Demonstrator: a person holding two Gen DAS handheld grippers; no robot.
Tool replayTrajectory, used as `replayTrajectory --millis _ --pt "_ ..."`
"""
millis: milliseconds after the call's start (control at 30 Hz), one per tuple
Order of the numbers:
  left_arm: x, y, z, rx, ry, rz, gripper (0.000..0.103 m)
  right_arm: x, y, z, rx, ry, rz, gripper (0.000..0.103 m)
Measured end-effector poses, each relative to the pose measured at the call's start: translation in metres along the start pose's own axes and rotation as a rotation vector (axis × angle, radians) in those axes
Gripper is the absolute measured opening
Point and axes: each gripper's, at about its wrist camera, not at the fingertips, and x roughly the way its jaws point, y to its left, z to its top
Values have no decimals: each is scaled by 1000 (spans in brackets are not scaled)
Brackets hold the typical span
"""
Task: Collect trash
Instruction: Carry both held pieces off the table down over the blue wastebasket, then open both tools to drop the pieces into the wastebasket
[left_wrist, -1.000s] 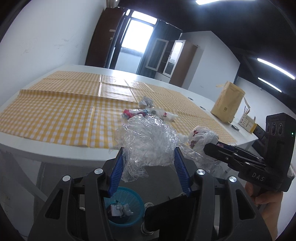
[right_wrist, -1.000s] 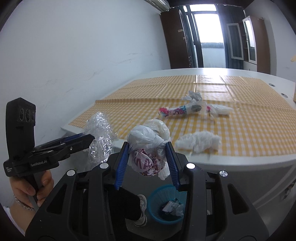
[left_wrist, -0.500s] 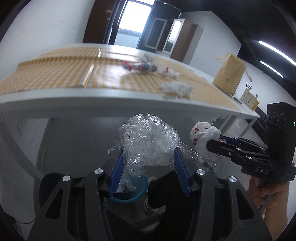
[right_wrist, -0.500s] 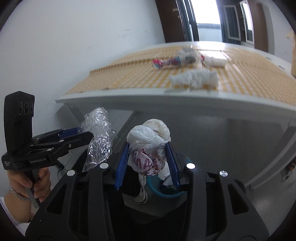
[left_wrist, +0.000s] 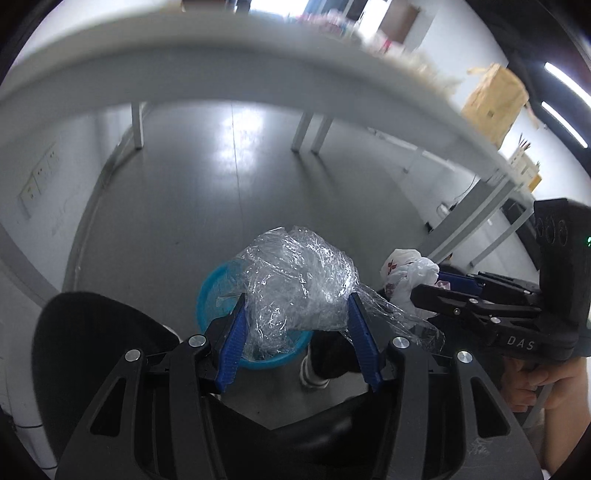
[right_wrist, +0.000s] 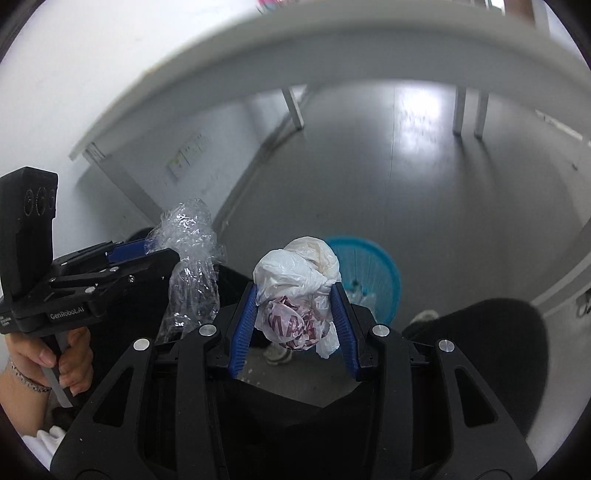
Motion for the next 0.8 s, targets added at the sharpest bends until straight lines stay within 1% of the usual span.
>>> replayTrajectory --millis 133,200,267,333,433,467,533,667,800 --pt "32 15 -4 -14 54 4 51 34 -14 0 42 66 9 38" --pt "45 22 -7 -31 86 6 51 50 -17 2 36 96 -16 38" --pt "56 32 -6 -76 117 -6 51 66 -22 5 38 124 -35 38" --pt "67 41 -1 -120 135 -16 51 82 -28 9 65 156 -24 38" --pt "85 49 6 -152 159 -2 51 101 -39 13 99 194 -11 38" --pt "94 51 8 -158 165 -12 51 106 -43 16 112 204 -7 38" --pt "106 53 12 -157 196 7 51 117 -48 18 129 221 -5 38" --pt "134 56 17 -151 295 60 51 140 -61 24 179 253 -11 38" --pt "155 60 20 -155 343 75 51 164 -76 25 219 294 -30 39"
